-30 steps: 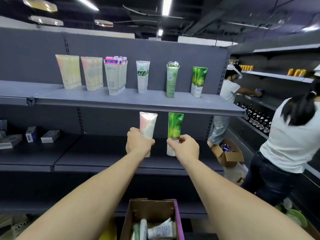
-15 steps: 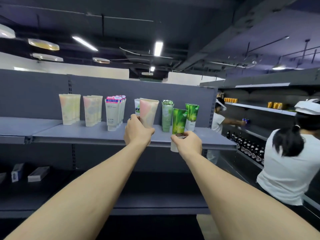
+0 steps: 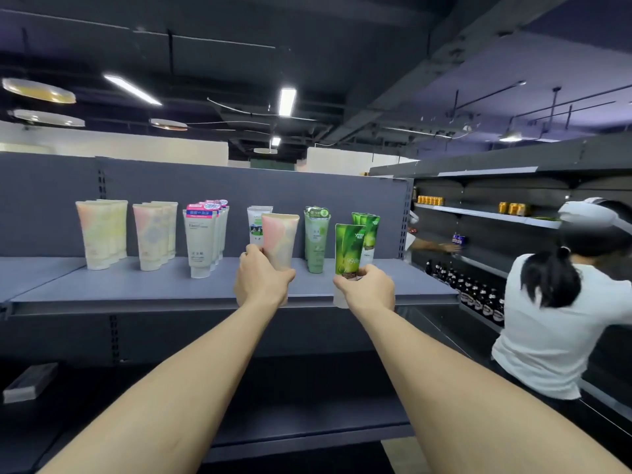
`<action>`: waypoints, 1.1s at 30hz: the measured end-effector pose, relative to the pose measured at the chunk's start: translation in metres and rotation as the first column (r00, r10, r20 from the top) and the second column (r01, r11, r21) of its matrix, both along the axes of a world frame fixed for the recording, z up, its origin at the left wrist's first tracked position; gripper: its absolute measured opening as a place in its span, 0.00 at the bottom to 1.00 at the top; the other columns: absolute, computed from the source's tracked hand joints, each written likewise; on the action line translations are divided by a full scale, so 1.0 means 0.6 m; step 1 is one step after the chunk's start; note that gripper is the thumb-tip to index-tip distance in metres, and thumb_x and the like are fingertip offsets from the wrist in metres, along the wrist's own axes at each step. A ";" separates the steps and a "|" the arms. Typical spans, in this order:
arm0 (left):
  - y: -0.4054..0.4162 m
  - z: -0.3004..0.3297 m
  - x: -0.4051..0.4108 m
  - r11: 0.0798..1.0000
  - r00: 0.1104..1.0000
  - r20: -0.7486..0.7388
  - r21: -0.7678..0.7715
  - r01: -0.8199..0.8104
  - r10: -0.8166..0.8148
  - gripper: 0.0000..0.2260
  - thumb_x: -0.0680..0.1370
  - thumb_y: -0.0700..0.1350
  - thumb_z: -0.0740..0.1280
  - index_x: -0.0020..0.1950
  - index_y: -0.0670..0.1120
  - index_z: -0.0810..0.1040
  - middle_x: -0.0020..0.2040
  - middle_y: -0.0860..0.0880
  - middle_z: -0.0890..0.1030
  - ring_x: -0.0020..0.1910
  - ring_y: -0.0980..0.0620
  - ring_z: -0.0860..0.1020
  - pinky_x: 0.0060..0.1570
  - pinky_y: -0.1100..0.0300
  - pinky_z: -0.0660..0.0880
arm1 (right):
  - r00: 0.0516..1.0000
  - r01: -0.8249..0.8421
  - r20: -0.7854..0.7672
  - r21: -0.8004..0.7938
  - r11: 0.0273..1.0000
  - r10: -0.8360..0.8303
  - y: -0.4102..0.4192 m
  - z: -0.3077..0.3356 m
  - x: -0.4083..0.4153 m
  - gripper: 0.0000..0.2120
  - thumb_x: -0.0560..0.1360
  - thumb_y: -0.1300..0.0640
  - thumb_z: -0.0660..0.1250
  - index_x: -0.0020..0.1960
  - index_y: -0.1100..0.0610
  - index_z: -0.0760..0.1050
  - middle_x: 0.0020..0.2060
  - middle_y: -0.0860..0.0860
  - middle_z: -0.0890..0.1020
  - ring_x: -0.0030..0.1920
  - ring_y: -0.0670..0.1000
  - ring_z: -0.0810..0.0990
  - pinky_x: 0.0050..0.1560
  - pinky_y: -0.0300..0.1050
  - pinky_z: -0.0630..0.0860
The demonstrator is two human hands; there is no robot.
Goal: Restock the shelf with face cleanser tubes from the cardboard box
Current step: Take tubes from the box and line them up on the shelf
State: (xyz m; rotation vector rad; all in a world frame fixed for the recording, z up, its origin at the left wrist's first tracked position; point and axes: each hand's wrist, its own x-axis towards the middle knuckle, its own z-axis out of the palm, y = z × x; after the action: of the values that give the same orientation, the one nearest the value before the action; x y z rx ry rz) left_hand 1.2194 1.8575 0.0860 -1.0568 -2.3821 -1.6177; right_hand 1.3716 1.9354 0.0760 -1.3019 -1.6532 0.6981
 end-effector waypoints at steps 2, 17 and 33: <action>0.021 0.009 -0.001 1.000 1.000 -0.018 0.001 0.007 -0.007 0.25 0.68 0.50 0.76 0.59 0.46 0.70 0.57 0.48 0.76 0.54 0.45 0.77 0.47 0.50 0.75 | 1.000 0.023 -0.008 0.005 1.000 -0.023 0.019 0.009 0.010 0.11 0.70 0.46 0.73 0.48 0.51 0.79 0.44 0.48 0.83 0.44 0.52 0.80 0.37 0.43 0.71; 0.278 0.022 0.112 1.000 0.999 -0.034 -0.019 -0.009 0.008 0.26 0.67 0.53 0.76 0.59 0.46 0.70 0.54 0.50 0.76 0.53 0.47 0.77 0.43 0.55 0.70 | 1.000 0.019 -0.005 -0.026 0.999 -0.019 0.298 0.011 0.079 0.14 0.70 0.45 0.74 0.50 0.52 0.77 0.44 0.49 0.81 0.43 0.53 0.78 0.42 0.44 0.73; 0.398 0.008 0.094 0.991 0.992 -0.073 -0.073 -0.112 0.106 0.25 0.66 0.53 0.75 0.58 0.48 0.71 0.54 0.52 0.79 0.53 0.47 0.78 0.45 0.56 0.71 | 0.998 -0.057 -0.042 -0.101 0.993 0.053 0.438 -0.009 0.003 0.15 0.71 0.49 0.74 0.52 0.53 0.73 0.51 0.52 0.81 0.44 0.53 0.74 0.43 0.43 0.69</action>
State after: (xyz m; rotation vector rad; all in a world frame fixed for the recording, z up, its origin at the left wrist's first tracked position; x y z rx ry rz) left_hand 1.2758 2.0961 0.0908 -0.9593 -2.4288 -1.4413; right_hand 1.3732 2.1984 0.0704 -1.3099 -1.6451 0.8465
